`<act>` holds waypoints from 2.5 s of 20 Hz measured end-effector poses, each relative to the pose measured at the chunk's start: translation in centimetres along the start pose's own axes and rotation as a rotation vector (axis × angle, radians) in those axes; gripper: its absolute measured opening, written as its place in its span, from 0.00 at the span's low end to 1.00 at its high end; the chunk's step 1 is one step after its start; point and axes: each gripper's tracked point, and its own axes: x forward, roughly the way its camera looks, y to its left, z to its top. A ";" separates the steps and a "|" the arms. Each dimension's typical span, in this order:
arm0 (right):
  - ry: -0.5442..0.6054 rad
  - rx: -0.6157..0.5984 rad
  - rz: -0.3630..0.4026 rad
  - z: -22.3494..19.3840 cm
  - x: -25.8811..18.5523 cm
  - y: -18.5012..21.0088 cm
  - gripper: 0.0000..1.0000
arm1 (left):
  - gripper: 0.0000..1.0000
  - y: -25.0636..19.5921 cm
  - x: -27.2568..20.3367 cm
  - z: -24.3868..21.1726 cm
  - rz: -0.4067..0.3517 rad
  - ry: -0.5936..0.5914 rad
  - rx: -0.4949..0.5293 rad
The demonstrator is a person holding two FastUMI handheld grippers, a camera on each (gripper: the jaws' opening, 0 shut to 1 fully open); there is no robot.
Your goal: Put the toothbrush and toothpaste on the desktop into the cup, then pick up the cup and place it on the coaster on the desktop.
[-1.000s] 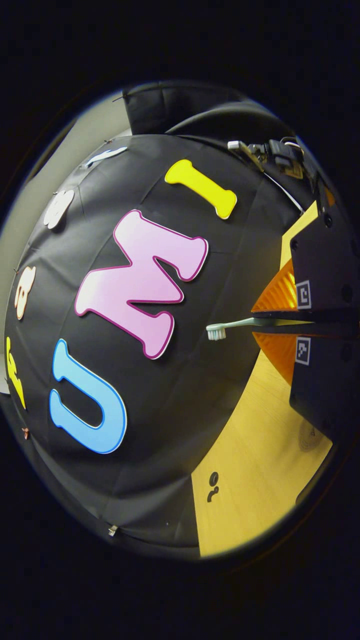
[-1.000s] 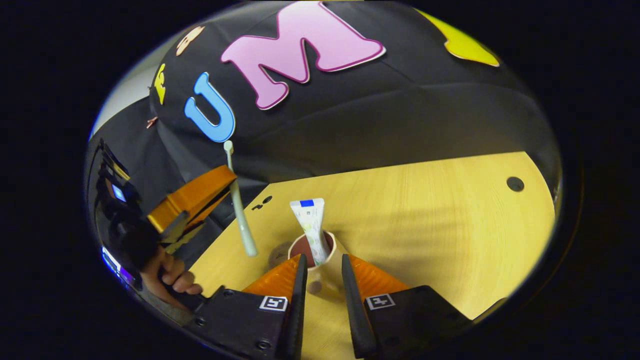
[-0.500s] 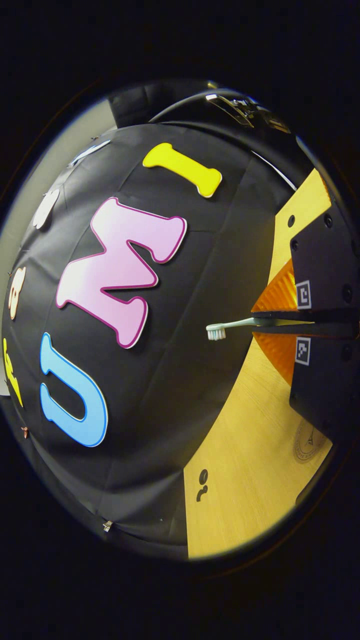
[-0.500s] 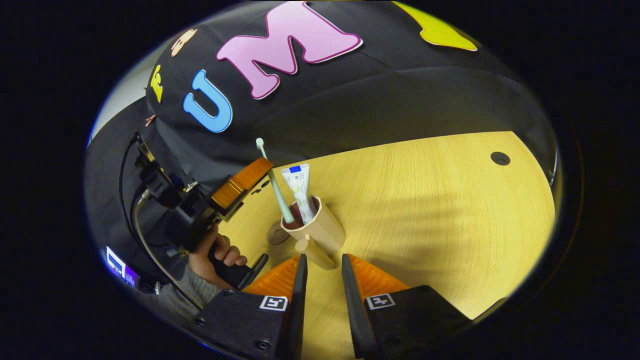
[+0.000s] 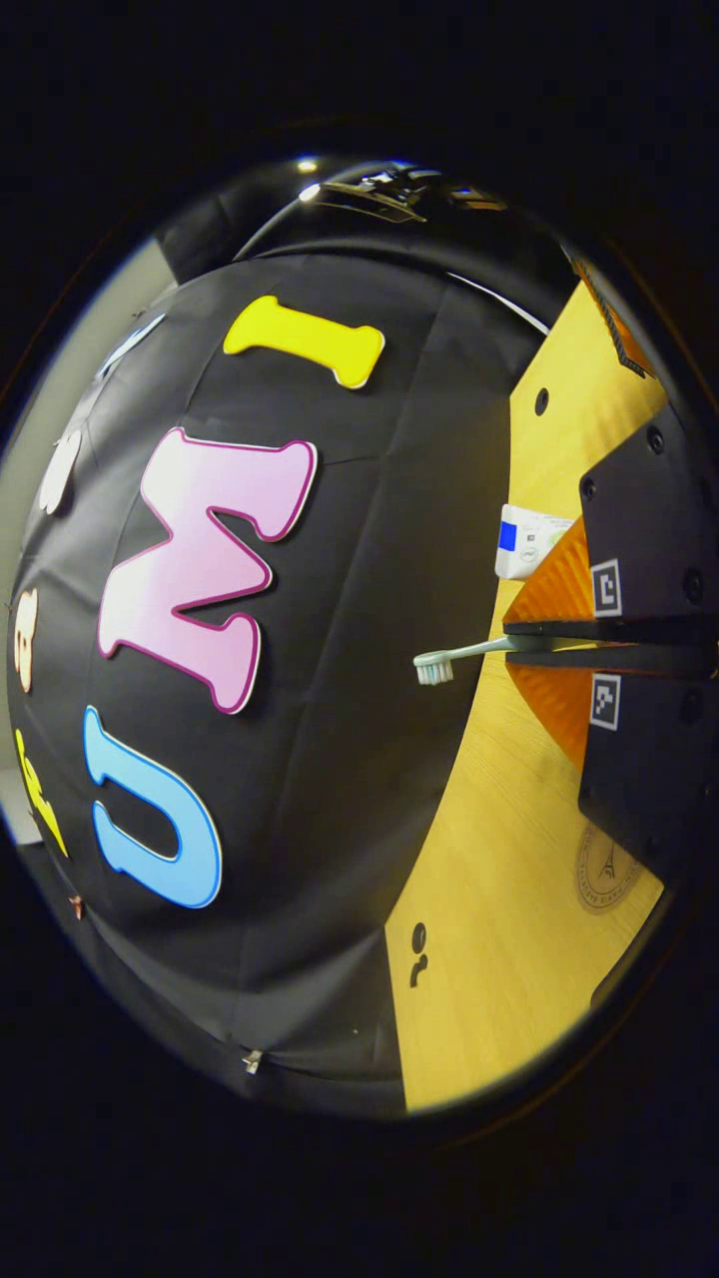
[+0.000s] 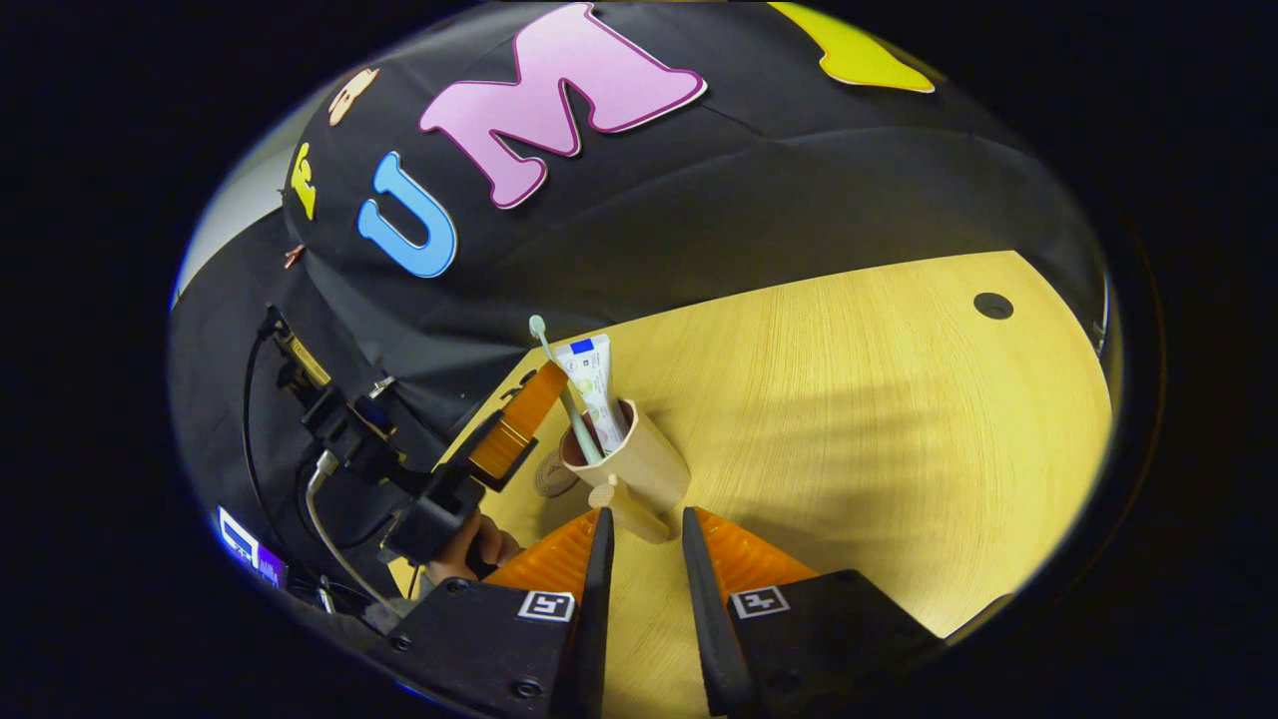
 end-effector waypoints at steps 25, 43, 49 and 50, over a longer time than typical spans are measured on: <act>0.318 -0.396 -0.086 -1.5 4.2 3.7 0.72 | 0.81 5.3 -20.2 -0.6 0.016 0.293 0.015; 0.542 -0.480 -0.272 -4.0 9.8 0.8 0.42 | 0.82 5.0 -24.7 0.0 -0.033 0.328 -0.011; 0.530 -0.498 -0.237 -3.7 9.4 1.1 0.16 | 0.82 5.9 -23.9 -0.2 -0.032 0.335 -0.016; 0.526 -0.497 -0.234 -3.8 9.6 1.2 0.15 | 0.82 6.1 -23.9 -0.1 -0.032 0.333 -0.017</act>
